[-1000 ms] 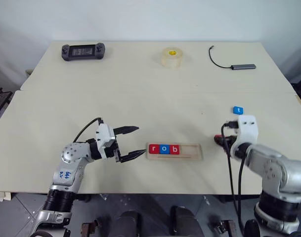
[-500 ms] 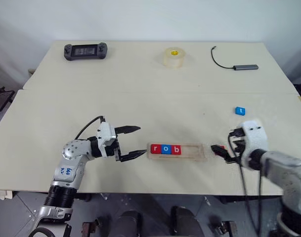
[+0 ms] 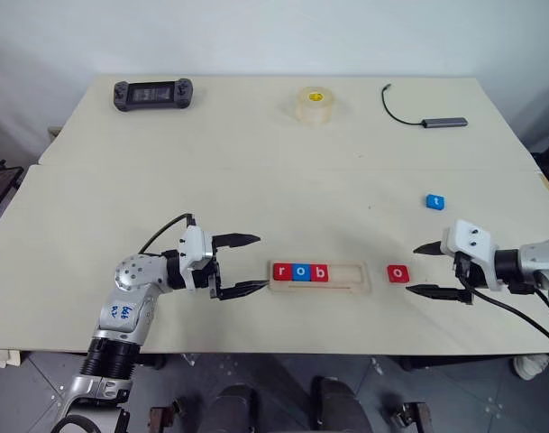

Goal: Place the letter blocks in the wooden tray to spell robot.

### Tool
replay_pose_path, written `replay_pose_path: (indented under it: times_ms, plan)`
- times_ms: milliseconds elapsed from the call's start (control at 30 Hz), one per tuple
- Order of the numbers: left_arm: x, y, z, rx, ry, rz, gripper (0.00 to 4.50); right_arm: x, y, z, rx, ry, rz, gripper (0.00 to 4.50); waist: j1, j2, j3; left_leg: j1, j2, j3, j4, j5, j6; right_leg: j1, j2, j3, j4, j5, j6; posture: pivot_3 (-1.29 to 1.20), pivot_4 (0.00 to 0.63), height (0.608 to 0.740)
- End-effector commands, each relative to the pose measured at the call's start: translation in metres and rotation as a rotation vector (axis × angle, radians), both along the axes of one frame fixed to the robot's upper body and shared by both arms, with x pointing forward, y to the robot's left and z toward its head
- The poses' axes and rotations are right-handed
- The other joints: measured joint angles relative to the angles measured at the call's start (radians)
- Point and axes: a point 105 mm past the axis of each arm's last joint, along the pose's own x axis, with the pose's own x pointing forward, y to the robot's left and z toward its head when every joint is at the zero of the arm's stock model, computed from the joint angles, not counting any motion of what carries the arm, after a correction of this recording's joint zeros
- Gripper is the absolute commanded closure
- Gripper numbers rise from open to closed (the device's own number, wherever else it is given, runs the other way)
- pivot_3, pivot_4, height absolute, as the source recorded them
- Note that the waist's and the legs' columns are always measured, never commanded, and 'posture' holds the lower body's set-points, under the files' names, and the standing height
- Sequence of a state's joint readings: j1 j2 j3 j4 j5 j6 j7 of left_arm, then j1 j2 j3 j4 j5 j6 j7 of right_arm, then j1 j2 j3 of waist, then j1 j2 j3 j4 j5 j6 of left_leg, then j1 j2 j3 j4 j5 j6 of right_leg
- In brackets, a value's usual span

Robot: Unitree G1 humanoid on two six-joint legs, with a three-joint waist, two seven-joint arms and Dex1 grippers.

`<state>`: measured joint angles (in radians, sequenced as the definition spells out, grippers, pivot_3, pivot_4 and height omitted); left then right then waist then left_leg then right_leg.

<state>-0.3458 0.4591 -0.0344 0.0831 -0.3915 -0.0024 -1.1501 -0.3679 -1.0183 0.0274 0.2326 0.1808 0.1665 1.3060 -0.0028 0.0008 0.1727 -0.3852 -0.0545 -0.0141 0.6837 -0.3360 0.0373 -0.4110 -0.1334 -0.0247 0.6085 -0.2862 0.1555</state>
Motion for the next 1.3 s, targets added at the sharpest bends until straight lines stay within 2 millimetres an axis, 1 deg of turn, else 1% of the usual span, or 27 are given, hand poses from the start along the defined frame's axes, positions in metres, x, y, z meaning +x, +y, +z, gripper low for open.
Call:
replay_pose_path:
  times_ms: [33,167,200,300,500,533,600,700,833,933,1000,1100,1200,1300]
  plan:
    - [-0.005,-0.004,0.008,-0.008,-0.039,-0.024,0.00,0.005,-0.004,-0.007,-0.075,0.008,0.066,0.02,0.003,0.000,0.000,0.000,0.000,-0.001,0.000,0.000,0.000,0.000,0.000,0.000,0.000,0.000,0.000,0.00,0.150,0.740]
    - [-0.006,-0.005,0.010,-0.015,-0.043,-0.017,0.00,0.015,0.002,-0.011,-0.039,0.022,0.065,0.02,0.001,0.000,0.000,0.000,0.000,-0.001,0.001,0.000,-0.001,0.001,0.000,-0.001,-0.001,0.000,0.000,0.00,0.150,0.740]
    - [-0.006,-0.005,0.011,-0.016,-0.044,-0.015,0.00,0.016,0.002,-0.012,-0.037,0.026,0.065,0.19,0.001,0.000,0.000,0.000,0.000,-0.002,0.001,0.000,-0.001,0.002,0.000,-0.002,-0.002,0.000,0.000,0.00,0.150,0.740]
    - [-0.007,-0.003,0.012,-0.015,-0.045,-0.007,0.00,0.016,0.002,-0.014,-0.026,0.031,0.059,0.87,-0.001,0.000,0.000,0.000,0.001,-0.002,0.001,0.000,-0.002,0.002,0.000,-0.003,-0.002,0.000,0.000,0.00,0.150,0.740]
    - [-0.007,-0.001,0.010,-0.010,-0.042,0.002,0.00,0.013,0.004,-0.014,-0.008,0.025,0.061,2.86,0.001,0.000,0.000,0.000,0.001,-0.002,0.002,0.001,-0.002,0.002,0.000,-0.002,-0.002,0.000,0.000,0.00,0.150,0.740]
    - [-0.006,-0.001,0.010,-0.010,-0.042,0.003,0.00,0.013,0.004,-0.014,-0.006,0.025,0.062,3.06,0.001,0.000,0.000,0.000,0.001,-0.002,0.002,0.001,-0.002,0.002,0.000,-0.002,-0.002,0.000,0.000,0.00,0.150,0.740]
    - [-0.005,-0.001,0.010,-0.010,-0.042,0.003,0.00,0.013,0.004,-0.011,-0.007,0.012,0.065,3.05,0.001,0.000,0.000,0.000,0.001,-0.002,0.003,0.001,-0.002,0.002,0.000,-0.002,-0.002,0.000,0.000,0.00,0.150,0.740]
    - [-0.004,-0.001,0.010,-0.009,-0.043,0.003,0.00,0.015,0.009,0.003,-0.008,-0.037,0.101,3.05,0.000,0.000,0.000,0.000,0.001,-0.002,0.003,0.001,-0.002,0.002,0.000,-0.002,-0.002,0.000,0.000,0.00,0.150,0.740]
    - [-0.004,0.000,0.009,-0.006,-0.042,0.004,0.00,0.015,0.030,0.025,-0.005,-0.073,0.188,3.05,0.000,0.001,0.000,0.000,0.001,-0.002,0.003,0.001,-0.002,0.001,0.000,-0.002,-0.001,0.000,0.000,0.00,0.150,0.740]
    - [-0.004,0.001,0.009,-0.008,-0.042,0.009,0.00,0.009,0.053,0.036,0.013,-0.061,0.268,3.05,0.002,0.001,0.000,0.000,0.001,-0.002,0.003,0.001,-0.003,0.000,0.000,-0.002,-0.001,0.000,0.000,0.00,0.150,0.740]
    - [-0.004,0.000,0.008,-0.010,-0.042,0.010,0.00,0.006,0.067,0.038,0.014,-0.046,0.303,3.05,0.002,0.001,0.000,-0.001,0.001,-0.003,0.003,0.001,-0.003,0.000,0.000,-0.003,-0.001,0.000,0.000,0.00,0.150,0.740]
    - [-0.005,0.000,0.007,-0.012,-0.040,0.011,0.00,0.003,0.082,0.035,0.000,-0.031,0.338,3.05,0.006,0.001,0.000,-0.001,0.001,-0.003,0.003,0.000,-0.003,0.001,-0.001,-0.003,-0.001,0.000,0.000,0.00,0.150,0.740]
    - [-0.007,-0.001,0.007,-0.013,-0.039,0.010,0.00,0.005,0.091,0.030,-0.010,-0.024,0.347,3.05,0.007,0.001,0.000,-0.002,0.000,-0.004,0.003,0.000,-0.003,0.000,-0.001,-0.003,-0.001,0.000,0.000,0.00,0.150,0.740]
    - [-0.009,-0.001,0.006,-0.012,-0.037,0.010,0.00,0.008,0.093,0.025,-0.017,-0.029,0.347,3.05,0.004,0.001,0.000,-0.002,0.000,-0.004,0.002,0.000,-0.003,0.000,-0.001,-0.003,0.000,0.000,0.000,0.00,0.150,0.740]
